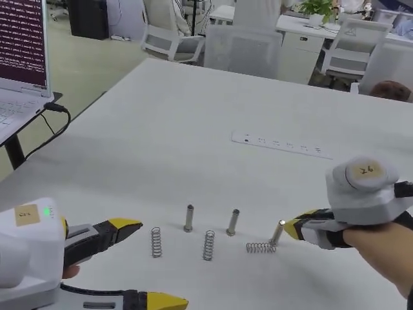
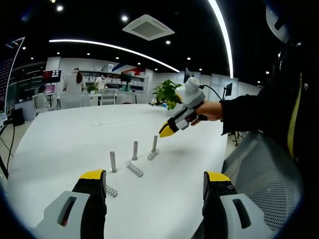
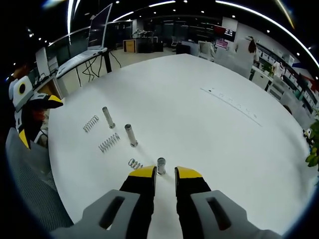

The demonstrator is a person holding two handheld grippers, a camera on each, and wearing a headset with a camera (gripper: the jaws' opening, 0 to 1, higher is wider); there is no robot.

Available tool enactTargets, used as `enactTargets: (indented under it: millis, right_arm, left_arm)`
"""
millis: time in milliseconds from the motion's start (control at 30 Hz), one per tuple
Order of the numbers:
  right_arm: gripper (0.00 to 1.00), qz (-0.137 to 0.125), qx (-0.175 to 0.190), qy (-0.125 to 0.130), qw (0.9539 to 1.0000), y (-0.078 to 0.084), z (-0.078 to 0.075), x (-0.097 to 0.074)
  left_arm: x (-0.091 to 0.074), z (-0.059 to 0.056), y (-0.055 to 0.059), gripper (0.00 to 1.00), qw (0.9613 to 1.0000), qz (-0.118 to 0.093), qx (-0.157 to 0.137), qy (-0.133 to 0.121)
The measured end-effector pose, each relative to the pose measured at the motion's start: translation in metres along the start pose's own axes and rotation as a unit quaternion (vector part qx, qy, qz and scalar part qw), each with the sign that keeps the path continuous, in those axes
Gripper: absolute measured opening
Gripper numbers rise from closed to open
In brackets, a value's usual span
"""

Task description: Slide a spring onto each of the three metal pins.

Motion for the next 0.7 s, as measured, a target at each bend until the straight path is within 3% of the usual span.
enactTargets:
  millis: [200,467,600,633,700]
  right_arm:
    - [0.17,0.004,-0.028,-0.029,0.9992,0.013,0.016,0.001]
    - [0.18,0.008,-0.027,-0.062,0.9977,0.023,0.025,0.016]
    - [0.17,0.005,-0.061,-0.091,0.9940,0.020,0.040,0.019]
    - [0.17,0.003,-0.079,-0.106,0.9912,0.018,0.047,0.019]
    - [0.17,-0.001,-0.093,-0.111,0.9895,0.014,0.054,0.020]
  left_arm:
    - [0.002,-0.002,0.001,0.77,1.0000,0.003,0.001,0.004]
    - [0.002,-0.003,0.002,0.77,1.0000,0.007,0.002,0.005]
    - [0.001,-0.001,0.002,0.77,1.0000,0.008,0.000,0.002]
    - [0.002,-0.001,0.002,0.76,1.0000,0.008,-0.001,0.002]
    - [0.002,-0.001,0.003,0.76,1.0000,0.009,-0.001,0.003]
Point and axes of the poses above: the centre of the closed fingertips' face, and the gripper's own axes: x roughly forward along the fingers, z roughly to its left, y roughly out of its underside, the point moved 2 cm from there along -x, roughly backward along the fingers, and after that the axes turned 12 degrees about z, right-handed, at the moved point
